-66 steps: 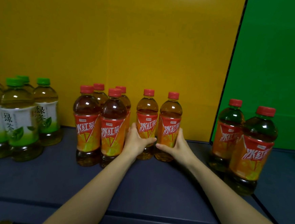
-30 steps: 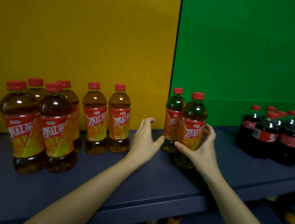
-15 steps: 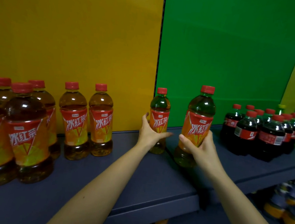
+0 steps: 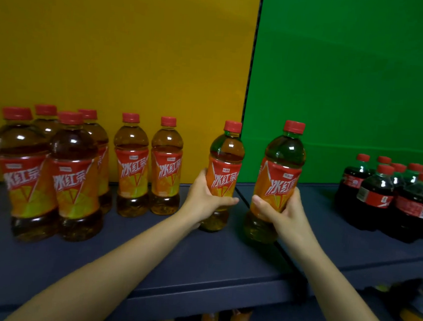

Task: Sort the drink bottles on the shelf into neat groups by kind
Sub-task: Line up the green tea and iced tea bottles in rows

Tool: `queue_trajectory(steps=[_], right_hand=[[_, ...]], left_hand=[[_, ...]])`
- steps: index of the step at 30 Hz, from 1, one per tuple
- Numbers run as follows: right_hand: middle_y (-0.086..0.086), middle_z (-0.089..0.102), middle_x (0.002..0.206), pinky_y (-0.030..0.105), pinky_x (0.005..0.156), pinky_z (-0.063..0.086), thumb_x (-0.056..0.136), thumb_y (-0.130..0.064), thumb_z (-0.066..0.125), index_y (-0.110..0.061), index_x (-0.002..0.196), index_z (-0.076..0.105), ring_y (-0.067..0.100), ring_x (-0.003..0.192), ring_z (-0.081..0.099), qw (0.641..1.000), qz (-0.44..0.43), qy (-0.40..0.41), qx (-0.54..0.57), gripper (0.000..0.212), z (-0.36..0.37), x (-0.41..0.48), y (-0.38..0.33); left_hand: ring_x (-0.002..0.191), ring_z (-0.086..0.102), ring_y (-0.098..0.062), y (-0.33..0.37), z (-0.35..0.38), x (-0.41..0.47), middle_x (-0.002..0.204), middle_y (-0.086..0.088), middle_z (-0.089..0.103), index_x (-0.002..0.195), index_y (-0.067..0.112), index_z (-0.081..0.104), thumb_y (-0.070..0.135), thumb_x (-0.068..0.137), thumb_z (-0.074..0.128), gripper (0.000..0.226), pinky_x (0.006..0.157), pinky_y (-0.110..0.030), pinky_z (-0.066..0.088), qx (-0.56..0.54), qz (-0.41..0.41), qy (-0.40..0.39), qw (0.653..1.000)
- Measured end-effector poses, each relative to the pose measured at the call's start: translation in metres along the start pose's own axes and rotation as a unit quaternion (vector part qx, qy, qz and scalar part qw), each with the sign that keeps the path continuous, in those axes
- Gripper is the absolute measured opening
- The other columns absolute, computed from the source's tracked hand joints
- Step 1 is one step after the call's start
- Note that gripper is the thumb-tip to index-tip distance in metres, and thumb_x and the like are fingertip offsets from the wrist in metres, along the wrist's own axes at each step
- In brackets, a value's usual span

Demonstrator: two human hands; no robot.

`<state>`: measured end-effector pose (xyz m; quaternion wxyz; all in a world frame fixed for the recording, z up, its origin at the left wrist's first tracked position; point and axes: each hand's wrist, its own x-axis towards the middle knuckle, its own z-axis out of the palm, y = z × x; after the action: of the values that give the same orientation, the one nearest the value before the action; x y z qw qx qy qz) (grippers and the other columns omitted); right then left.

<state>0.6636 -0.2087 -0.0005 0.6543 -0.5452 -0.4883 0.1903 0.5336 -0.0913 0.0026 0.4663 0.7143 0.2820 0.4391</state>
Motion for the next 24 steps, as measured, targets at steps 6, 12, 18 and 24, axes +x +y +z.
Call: queue_trajectory(steps=[6, 12, 18, 24], right_hand=[[-0.015, 0.053, 0.111, 0.014, 0.076, 0.044, 0.076, -0.023, 0.070, -0.030, 0.124, 0.031, -0.001, 0.102, 0.052, 0.996, -0.008, -0.076, 0.036, 0.062, 0.048, 0.000, -0.007], [-0.015, 0.054, 0.113, 0.008, 0.074, 0.049, 0.078, -0.015, 0.069, -0.029, 0.127, 0.029, -0.004, 0.102, 0.055, 0.984, -0.015, -0.167, 0.068, 0.065, 0.098, -0.002, -0.009], [-0.017, 0.052, 0.114, 0.007, 0.072, 0.048, 0.078, -0.015, 0.070, -0.032, 0.124, 0.028, -0.008, 0.101, 0.053, 0.974, -0.016, -0.217, 0.066, 0.066, 0.131, 0.000, -0.003], [-0.009, 0.055, 0.117, 0.014, 0.079, 0.050, 0.079, -0.012, 0.070, -0.026, 0.128, 0.029, -0.001, 0.106, 0.056, 0.970, -0.012, -0.230, 0.074, 0.065, 0.149, 0.003, 0.007]], left_hand=[[0.109, 0.052, -0.010, 0.017, -0.067, -0.042, 0.115, 0.006, 0.055, 0.129, 0.020, 0.038, 0.012, 0.062, 0.083, 0.081, 0.088, -0.024, 0.041, 0.048, 0.033, 0.042, 0.997], [0.113, 0.053, -0.012, 0.005, -0.115, -0.067, 0.122, 0.002, 0.057, 0.133, 0.018, 0.038, 0.015, 0.060, 0.085, 0.087, 0.097, -0.032, 0.044, 0.090, 0.018, 0.095, 0.991], [0.110, 0.056, -0.014, -0.004, -0.137, -0.077, 0.118, 0.000, 0.059, 0.129, 0.017, 0.041, 0.014, 0.059, 0.085, 0.083, 0.095, -0.033, 0.047, 0.100, 0.009, 0.128, 0.987], [0.110, 0.057, -0.011, -0.008, -0.140, -0.074, 0.118, 0.001, 0.059, 0.130, 0.017, 0.042, 0.011, 0.064, 0.082, 0.078, 0.093, -0.028, 0.047, 0.086, 0.004, 0.126, 0.988]])
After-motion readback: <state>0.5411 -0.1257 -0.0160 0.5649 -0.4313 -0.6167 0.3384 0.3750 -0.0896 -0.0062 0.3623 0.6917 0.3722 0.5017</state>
